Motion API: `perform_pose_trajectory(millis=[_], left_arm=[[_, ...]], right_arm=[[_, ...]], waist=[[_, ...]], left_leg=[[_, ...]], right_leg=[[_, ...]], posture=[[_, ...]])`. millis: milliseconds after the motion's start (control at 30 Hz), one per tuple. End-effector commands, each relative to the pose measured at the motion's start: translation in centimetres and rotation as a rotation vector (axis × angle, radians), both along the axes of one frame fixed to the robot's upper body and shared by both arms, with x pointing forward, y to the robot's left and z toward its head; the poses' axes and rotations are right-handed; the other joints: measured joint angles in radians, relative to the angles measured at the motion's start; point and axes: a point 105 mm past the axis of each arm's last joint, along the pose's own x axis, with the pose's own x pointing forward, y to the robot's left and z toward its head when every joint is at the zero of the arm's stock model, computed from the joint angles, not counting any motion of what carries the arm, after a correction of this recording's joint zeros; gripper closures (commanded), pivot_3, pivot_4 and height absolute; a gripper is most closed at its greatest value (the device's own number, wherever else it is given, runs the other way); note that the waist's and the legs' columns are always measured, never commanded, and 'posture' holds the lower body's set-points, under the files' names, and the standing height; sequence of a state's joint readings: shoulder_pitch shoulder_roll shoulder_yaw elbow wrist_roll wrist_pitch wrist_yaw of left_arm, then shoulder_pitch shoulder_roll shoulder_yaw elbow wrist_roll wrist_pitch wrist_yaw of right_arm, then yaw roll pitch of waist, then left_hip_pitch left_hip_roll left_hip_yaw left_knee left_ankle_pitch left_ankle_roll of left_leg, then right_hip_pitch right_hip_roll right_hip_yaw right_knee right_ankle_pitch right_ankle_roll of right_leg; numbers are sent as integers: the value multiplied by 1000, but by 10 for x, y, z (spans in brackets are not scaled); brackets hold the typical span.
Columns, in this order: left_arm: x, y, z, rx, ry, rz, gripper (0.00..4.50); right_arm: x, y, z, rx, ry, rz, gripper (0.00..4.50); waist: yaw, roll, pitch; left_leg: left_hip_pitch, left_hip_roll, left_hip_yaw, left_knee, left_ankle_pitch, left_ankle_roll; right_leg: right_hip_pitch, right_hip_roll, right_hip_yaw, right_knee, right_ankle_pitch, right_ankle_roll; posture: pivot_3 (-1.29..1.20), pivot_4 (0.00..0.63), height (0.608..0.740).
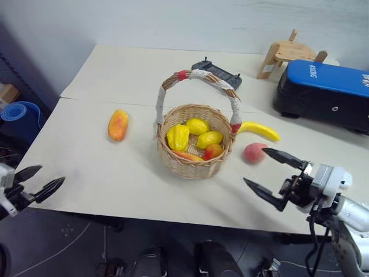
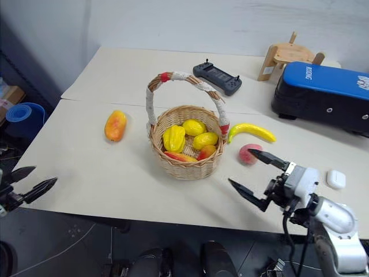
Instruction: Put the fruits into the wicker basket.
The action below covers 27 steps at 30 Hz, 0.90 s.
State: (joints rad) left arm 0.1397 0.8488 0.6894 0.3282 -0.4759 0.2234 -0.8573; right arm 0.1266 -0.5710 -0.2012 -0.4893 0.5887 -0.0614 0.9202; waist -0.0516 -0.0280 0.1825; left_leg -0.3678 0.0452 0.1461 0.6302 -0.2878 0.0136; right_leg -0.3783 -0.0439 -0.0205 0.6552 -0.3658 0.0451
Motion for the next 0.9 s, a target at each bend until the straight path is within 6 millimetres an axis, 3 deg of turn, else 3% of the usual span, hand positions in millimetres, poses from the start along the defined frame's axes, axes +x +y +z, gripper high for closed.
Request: perform_pose_trajectory(millis=[33,133,200,367,533,600,767,900], left_arm=[[-3,5,21,-46,-30,71,0],[4,-2,26,-15,-6,54,0],[20,-16,37,-13,-10,24,0],[82,-62,64,-76,84,-54,0],[137,-103,78,-132,151,-139,0],[158,-109,77,-114,177,-125,0],[184,-121,70,-127,212,-143,0],[197,-154,61,-213,236,-252,0]], right_arm=[[-9,16,20,32,-59,54,40],[-5,18,25,41,-67,43,40],[-4,19,26,22,-72,52,40],[2,18,35,-36,-105,63,40],[11,25,42,-41,-133,74,40],[12,29,43,-45,-144,77,40],[13,29,48,-30,-157,42,40],[12,28,45,-38,-157,30,40]], waist=[[2,-2,-1],[9,-4,-2],[18,-4,-2],[33,-4,-2],[20,-5,-2],[21,-5,-2],[19,-5,-2],[25,-5,-2]], left_leg=[[0,0,0,0,0,0],[-1,0,0,0,-3,-5],[-1,0,0,0,-3,-5],[-2,0,0,0,0,-5],[-2,0,3,0,5,-4],[-4,1,4,1,6,-5],[-7,3,7,2,8,-7],[-18,4,6,13,8,-7]], right_leg=[[0,-1,-1,0,0,0],[1,-3,-1,0,0,0],[1,-3,-1,0,0,0],[2,-4,-2,0,0,-1],[1,-4,-1,2,0,0],[-1,-1,-1,3,0,0],[-9,1,1,6,-1,0],[-17,1,0,11,-1,0]], posture=[[0,150,740],[0,150,740],[0,150,740],[0,150,740],[0,150,740],[0,150,740],[0,150,740],[0,150,740]])
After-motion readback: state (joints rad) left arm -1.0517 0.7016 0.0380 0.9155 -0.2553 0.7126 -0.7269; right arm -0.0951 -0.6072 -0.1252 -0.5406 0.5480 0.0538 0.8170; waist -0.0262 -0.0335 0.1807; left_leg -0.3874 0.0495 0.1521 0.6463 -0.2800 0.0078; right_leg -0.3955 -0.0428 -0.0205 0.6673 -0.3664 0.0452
